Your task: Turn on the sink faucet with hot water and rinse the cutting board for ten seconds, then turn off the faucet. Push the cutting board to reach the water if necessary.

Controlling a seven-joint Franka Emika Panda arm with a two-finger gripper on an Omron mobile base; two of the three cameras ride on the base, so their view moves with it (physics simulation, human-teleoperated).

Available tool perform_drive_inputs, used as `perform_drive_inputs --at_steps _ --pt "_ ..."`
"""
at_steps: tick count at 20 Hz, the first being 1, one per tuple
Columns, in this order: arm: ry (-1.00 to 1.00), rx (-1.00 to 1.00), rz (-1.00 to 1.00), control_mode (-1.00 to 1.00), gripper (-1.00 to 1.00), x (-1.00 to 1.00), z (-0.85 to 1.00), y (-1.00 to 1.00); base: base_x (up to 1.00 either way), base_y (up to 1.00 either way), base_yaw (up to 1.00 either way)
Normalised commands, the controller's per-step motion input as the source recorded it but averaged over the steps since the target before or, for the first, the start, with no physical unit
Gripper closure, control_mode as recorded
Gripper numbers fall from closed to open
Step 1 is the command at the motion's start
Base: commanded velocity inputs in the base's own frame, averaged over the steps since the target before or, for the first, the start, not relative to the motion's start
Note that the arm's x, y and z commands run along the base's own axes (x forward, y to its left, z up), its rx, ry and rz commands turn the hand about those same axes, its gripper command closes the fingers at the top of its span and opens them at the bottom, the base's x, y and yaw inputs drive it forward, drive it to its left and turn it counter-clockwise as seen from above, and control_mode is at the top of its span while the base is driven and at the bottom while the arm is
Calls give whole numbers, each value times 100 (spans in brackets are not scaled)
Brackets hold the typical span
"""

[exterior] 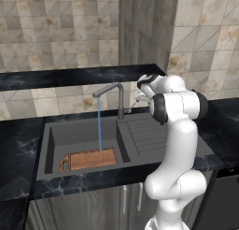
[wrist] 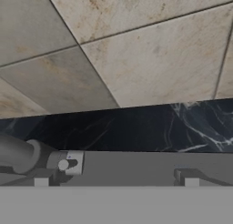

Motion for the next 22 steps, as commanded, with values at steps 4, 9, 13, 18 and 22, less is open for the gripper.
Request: perform_drive_inputs --at_steps 4,9,13,18,22 --pt "0 0 0 -100 -100 0 0 -9 0 0 0" --pt "0 0 0 -100 -100 0 0 -11 0 0 0" --pt "0 0 0 -100 -100 0 0 -6 0 0 0" --pt "0 0 0 -100 -100 1 -4 -4 0 0 0" --pt "0 0 0 -100 -100 9 -17 0 0 0 0"
